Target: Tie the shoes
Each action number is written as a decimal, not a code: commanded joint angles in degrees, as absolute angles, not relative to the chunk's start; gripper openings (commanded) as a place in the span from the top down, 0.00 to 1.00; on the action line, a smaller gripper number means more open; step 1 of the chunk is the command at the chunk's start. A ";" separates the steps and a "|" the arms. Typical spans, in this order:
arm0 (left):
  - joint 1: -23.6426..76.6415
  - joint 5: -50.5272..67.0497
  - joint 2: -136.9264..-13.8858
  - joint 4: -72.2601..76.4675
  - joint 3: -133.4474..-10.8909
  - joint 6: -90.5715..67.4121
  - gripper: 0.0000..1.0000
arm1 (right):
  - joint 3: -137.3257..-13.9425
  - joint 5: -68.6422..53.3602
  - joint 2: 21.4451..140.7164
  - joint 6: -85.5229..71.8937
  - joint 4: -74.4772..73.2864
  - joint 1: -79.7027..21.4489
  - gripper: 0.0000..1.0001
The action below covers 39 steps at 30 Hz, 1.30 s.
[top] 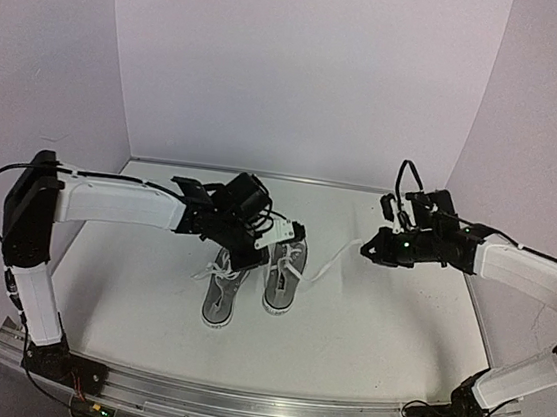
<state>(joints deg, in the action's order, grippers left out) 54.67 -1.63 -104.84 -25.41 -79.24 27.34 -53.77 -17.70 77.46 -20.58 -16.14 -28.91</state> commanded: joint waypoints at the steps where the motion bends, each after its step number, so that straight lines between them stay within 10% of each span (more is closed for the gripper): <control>1: 53.81 -7.60 -96.83 -26.51 -81.38 22.82 1.00 | -60.75 -13.83 73.68 -20.64 -18.44 -28.52 1.00; 39: 52.82 -3.08 -78.27 -34.86 -76.55 13.48 1.00 | -69.00 -5.20 59.95 -19.48 -36.87 -26.46 1.00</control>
<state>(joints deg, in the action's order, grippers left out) 53.27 -5.30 -80.14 -34.59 -76.05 14.45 -69.51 -3.75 61.95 -18.99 -37.21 -26.85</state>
